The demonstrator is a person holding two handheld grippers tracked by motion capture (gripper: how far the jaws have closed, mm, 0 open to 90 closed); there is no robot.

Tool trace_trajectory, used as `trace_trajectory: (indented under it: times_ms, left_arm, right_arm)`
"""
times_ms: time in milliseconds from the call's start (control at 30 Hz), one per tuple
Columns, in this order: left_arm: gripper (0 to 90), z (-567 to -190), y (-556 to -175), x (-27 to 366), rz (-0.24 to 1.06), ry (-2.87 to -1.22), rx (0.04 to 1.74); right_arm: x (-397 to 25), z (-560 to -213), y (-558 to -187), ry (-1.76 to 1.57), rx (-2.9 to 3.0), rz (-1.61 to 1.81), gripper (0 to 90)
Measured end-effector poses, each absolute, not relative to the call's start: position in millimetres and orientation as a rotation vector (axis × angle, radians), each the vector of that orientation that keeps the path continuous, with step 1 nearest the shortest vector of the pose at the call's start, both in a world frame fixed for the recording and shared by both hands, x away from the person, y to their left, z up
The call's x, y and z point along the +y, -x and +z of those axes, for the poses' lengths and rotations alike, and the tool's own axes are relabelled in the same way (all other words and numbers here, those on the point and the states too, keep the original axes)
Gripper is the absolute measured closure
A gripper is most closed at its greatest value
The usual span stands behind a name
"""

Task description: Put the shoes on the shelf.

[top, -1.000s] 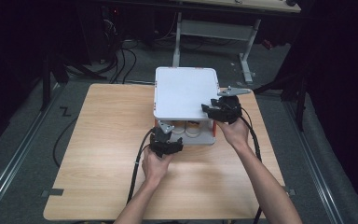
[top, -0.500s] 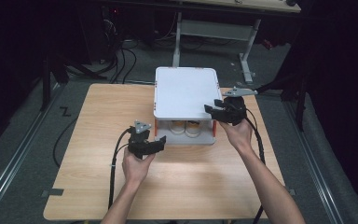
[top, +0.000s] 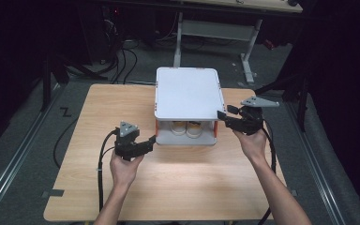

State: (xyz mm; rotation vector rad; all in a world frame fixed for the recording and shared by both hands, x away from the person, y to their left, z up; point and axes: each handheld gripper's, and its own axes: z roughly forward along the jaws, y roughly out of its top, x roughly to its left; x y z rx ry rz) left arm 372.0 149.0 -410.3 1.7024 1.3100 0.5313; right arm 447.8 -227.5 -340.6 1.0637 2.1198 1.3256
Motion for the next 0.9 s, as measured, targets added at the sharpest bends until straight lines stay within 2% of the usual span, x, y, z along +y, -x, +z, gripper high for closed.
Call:
trace_trajectory:
  times_ms: [233, 567, 900]
  left_arm:
    - [28.5, -407.9, -361.5, 162.3, 0.555, -1.684, 1.299]
    - [25.7, -410.4, -346.7, 178.1, 0.565, -1.674, 1.283]
    - [27.2, -425.3, -328.7, 184.4, 0.623, -1.675, 1.270]
  right_arm:
    - [-245.3, -347.1, -426.9, -1.050, 2.085, 1.371, 45.1]
    - [-280.0, -360.9, -393.8, -1.082, 2.022, 1.391, 46.8]
    - [-300.3, -395.3, -368.3, -1.138, 1.966, 1.389, 48.5]
